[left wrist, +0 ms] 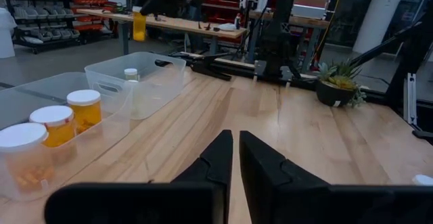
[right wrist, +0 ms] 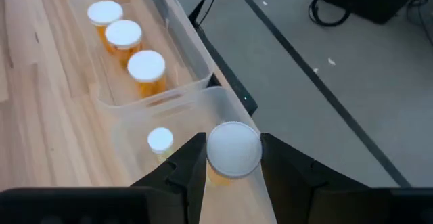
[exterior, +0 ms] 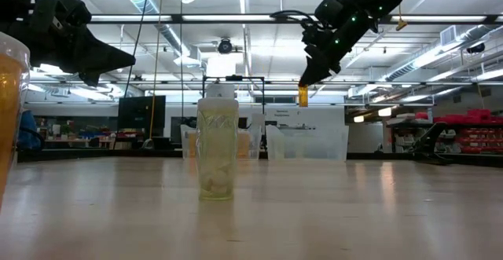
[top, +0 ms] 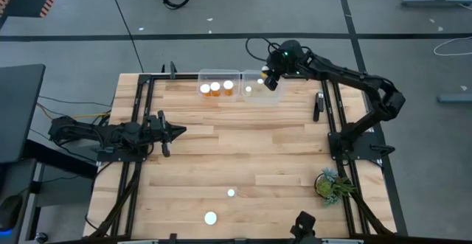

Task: Pick and place medicine bottles into bin by pill shape (circle, oval)
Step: Put the small orange pill bottle into the right transparent bin

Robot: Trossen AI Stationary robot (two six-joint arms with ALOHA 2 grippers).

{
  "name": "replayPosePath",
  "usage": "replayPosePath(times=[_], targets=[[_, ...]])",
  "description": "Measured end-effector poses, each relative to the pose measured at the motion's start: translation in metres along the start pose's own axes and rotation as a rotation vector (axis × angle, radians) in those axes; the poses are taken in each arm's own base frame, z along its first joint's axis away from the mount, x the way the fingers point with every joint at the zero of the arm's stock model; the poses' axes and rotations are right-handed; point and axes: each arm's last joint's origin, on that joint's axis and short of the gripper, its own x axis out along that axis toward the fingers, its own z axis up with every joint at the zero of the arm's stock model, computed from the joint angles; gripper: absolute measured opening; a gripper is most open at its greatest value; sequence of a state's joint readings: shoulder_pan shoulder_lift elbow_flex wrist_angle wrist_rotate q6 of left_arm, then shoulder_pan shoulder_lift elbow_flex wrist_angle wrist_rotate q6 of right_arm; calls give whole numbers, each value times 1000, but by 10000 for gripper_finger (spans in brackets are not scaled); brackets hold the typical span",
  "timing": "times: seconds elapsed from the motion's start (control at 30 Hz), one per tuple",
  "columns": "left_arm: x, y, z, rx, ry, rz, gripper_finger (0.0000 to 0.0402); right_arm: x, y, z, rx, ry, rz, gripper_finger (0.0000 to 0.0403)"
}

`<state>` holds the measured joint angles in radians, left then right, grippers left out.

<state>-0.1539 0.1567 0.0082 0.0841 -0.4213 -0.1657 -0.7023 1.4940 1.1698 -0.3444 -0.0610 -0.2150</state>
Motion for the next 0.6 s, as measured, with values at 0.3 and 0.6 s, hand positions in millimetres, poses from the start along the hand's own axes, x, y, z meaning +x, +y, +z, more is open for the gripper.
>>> replayPosePath(times=[0.3,0.6], targets=[[0,0,0,0,0,1,24,14,-1,-16,28,65,5,139],[0,0,0,0,1,0,32,24,-8,-40,57,80,-23,139]])
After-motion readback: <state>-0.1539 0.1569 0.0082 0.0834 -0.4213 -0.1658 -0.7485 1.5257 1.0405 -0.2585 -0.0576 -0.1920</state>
